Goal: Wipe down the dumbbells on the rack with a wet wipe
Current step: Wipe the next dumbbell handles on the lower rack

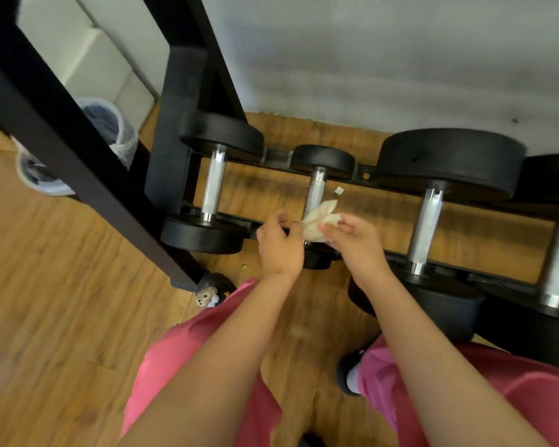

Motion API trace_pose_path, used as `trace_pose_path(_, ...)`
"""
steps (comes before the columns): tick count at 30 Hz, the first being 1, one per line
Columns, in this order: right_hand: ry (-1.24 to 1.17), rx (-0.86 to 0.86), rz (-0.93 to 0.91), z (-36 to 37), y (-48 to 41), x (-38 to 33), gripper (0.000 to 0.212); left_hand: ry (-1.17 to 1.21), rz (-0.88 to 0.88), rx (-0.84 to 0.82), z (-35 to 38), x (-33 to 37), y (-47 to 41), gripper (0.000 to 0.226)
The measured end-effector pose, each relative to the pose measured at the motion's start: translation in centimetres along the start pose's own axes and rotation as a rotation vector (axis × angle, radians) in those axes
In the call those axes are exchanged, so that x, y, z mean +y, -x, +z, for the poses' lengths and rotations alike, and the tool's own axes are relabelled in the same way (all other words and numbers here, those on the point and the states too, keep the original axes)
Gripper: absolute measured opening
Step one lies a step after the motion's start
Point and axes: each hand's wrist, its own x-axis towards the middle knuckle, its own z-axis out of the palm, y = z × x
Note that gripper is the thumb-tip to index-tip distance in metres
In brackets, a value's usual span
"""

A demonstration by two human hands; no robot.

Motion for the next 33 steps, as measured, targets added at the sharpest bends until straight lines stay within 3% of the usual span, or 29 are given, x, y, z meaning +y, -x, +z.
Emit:
trace_pose_path(4, -0.249, -0.130, 0.061, -1.0, 2.3, -2.3, 0.018, 0.356, -0.147, -0.283, -2.6, 2.1, 2.5, 0.020)
trace_pose_path(8, -0.147, -0.143, -0.007, -1.1, 3.6, -2.9, 0.020, 0.409, -0.063, -0.421, -4.5, 1.9, 4.0, 0.020)
trace_pose_path(12, -0.004, -0.124, -0.082, 0.1, 3.9, -2.3, 0.022, 0.387, 0.024, -0.461, -5.4, 1.7, 4.7, 0.036)
trace_pose_path(15, 0.126, -0.056, -0.130, 1.5, 3.4, -1.4, 0.022, 0.379, 0.022, -0.407, -5.7, 1.4, 4.4, 0.031)
trace_pose_path(22, 0.308, 0.097, -0.198, 2.7, 0.6, 2.9, 0.014, 0.311, -0.078, -0.067, -5.4, 0.7, -0.5, 0.006)
trace_pose_path(25, 0.551, 0.117, -0.234, 2.7, -0.2, 5.2, 0.023, 0.236, -0.055, -0.072, -4.4, 0.5, -2.9, 0.013)
trace_pose_path(28, 0.739, 0.033, -0.263, 2.3, -0.6, 6.7, 0.029, 0.141, -0.024, -0.061, -3.1, 0.6, -5.2, 0.016)
trace_pose_path(33, 0.866, 0.001, -0.251, 3.6, -0.7, 7.2, 0.046, -0.058, 0.131, -0.034, -0.1, 0.6, -8.4, 0.010)
